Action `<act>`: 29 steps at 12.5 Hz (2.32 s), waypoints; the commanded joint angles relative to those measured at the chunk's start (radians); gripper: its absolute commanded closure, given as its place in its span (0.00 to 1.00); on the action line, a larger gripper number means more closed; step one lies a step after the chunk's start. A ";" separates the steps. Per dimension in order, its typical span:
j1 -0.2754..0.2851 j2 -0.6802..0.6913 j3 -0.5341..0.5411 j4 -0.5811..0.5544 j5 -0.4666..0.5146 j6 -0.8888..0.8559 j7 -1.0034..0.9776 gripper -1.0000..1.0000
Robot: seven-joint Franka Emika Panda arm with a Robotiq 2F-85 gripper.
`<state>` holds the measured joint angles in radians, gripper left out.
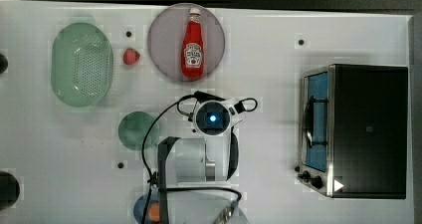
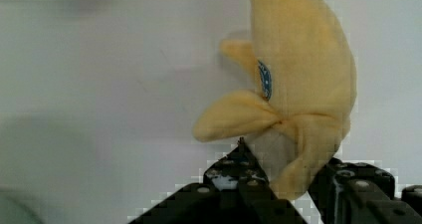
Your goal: Pick Banana and place it in mug.
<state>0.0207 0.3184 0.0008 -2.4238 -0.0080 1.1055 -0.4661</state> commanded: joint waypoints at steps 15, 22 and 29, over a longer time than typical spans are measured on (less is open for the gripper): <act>0.038 -0.364 0.407 0.251 0.114 -0.630 0.749 0.68; 0.036 -0.241 0.408 0.077 0.077 -0.300 0.771 0.56; 0.032 -0.256 0.384 0.110 0.078 -0.225 0.771 0.00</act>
<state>0.0537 0.1056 0.3862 -2.3730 0.0694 0.8682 0.2693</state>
